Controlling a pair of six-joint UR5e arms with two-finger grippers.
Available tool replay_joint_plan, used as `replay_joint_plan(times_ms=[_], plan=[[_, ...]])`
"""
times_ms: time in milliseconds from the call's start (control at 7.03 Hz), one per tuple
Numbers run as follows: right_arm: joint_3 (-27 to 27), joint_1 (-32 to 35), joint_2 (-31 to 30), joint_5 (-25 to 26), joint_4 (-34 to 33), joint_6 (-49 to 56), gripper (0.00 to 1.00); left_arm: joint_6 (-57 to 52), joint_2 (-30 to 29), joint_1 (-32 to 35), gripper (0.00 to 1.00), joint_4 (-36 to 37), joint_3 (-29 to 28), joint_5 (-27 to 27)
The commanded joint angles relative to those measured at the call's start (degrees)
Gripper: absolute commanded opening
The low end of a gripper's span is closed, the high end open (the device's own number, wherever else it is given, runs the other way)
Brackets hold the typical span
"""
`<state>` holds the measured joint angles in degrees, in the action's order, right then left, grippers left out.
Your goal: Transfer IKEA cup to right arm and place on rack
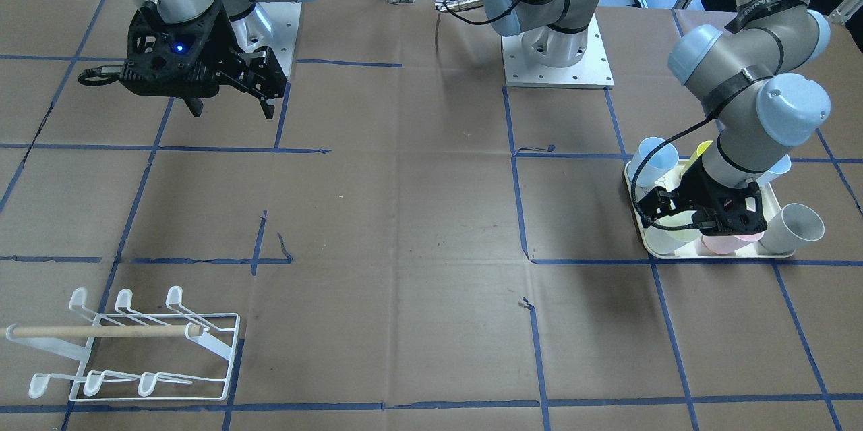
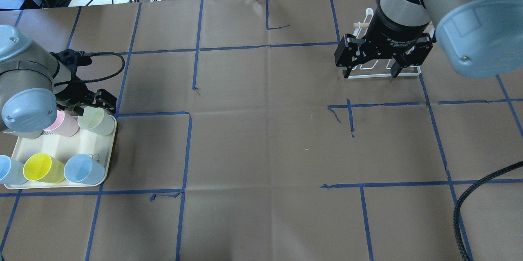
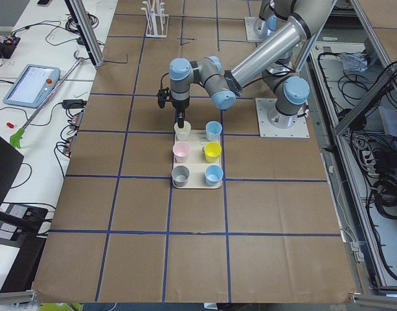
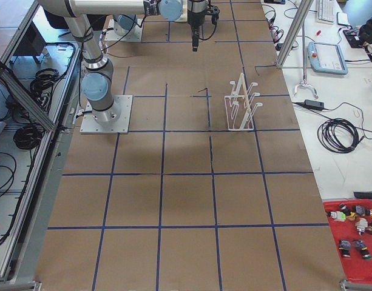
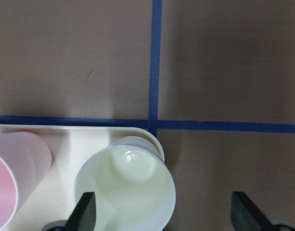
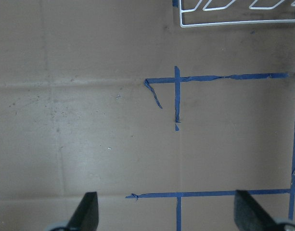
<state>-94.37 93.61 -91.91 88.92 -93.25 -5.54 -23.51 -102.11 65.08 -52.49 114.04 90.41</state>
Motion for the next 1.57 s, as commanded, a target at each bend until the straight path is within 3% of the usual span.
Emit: replay_joint_plan(times_ms=[0,285,427,854,996,1138,1423], plan=[[-0.03,0.00,0.06,0.03,0.00,0.00,1.00,-0.31,-0.55,0.14,0.99,0.73,0.66,0.47],[-0.12,0.00,-0.03,0.20,0.00,0.00,1.00,-0.40,-0.37,0.05,0.99,0.11,0.92,0.56],[-0.12,0.00,-0.11,0.21,0.00,0.00,1.00,-0.49,-0.37,0.05,0.90,0.11,1.53,0.56],[-0.12,0.00,-0.20,0.21,0.00,0.00,1.00,-0.40,-0.20,-0.30,0.28,-1.90,1.45,0.56],[-0.12,0.00,-0.20,0.12,0.00,0.00,1.00,-0.40,-0.02,-0.39,0.12,-2.87,1.36,0.56],[-0.03,0.00,-0.11,0.03,0.00,0.00,1.00,-0.40,0.16,-0.39,0.06,-3.31,0.67,0.64],[0.06,0.00,-0.03,0.03,0.00,0.00,1.00,-0.40,2.25,-0.39,0.03,-6.72,-1.87,0.73]])
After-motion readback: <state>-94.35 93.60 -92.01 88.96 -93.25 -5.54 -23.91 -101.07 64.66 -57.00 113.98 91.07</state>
